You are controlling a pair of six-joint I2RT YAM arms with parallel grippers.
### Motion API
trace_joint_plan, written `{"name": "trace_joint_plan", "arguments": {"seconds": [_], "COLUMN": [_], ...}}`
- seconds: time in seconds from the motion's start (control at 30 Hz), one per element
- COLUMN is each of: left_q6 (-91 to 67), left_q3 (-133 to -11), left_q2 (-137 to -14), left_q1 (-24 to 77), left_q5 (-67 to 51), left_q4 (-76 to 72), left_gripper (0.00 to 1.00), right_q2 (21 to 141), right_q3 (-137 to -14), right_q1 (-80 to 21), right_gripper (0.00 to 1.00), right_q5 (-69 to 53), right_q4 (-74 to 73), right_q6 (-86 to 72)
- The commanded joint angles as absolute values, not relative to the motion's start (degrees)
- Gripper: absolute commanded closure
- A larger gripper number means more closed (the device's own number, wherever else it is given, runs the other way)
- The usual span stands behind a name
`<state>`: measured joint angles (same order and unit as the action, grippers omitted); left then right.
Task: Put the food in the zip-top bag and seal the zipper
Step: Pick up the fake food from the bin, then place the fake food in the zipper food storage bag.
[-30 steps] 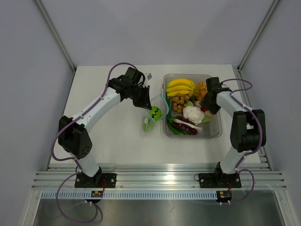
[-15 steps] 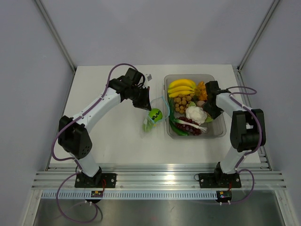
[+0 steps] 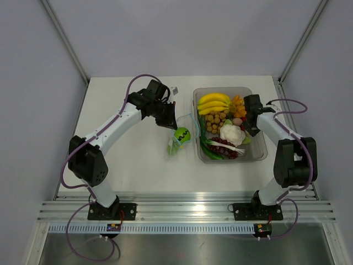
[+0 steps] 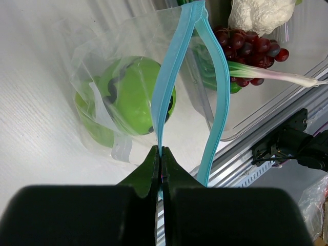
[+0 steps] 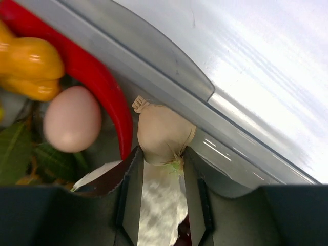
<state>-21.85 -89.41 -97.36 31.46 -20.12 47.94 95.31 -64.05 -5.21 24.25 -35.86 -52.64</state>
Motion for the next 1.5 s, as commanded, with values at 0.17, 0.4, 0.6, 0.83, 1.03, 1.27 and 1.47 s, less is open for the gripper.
{"name": "trace_joint_plan", "arguments": {"seconds": [0.17, 0.4, 0.6, 0.83, 1.03, 1.27, 1.47], "left_q6": [-21.01, -21.01, -21.27, -21.18, -21.36, -21.71, -21.80], "left_q3": [-89.91, -90.26, -91.23, -91.49, -91.06, -90.35, -88.68], "left_q2": [-95.27, -95.45, -96.24, -96.50, -96.07, -95.19, -93.61], "left_q1": [31.73, 31.73, 31.73, 31.73, 31.73, 31.73, 31.73], "left_q5": [-19.51, -19.51, -20.39, -20.39, -20.30, -20.30, -19.78], "left_q4": [46.67, 46.67, 46.50, 46.49, 46.32, 46.23, 45.79], "left_gripper": [1.00, 1.00, 1.00, 1.00, 1.00, 1.00, 1.00], "right_q2": [82.80, 77.45, 73.75, 69.70, 71.89, 79.53, 85.78], "right_q3": [-64.16, -64.78, -65.83, -66.97, -70.40, -72.67, -75.93], "right_q1": [-4.83, -4.92, -4.83, -7.37, -22.02, -32.86, -35.86], "right_gripper": [0.76, 0.77, 0.76, 0.76, 0.76, 0.75, 0.64], "right_q5": [24.97, 13.30, 0.19, -16.34, -15.65, -13.36, -10.64], "right_q4": [-34.28, -33.40, -31.56, -28.65, -28.39, -25.48, -27.60], "right_q6": [-44.13, -39.91, -33.14, -29.89, -29.17, -30.59, -30.06]}}
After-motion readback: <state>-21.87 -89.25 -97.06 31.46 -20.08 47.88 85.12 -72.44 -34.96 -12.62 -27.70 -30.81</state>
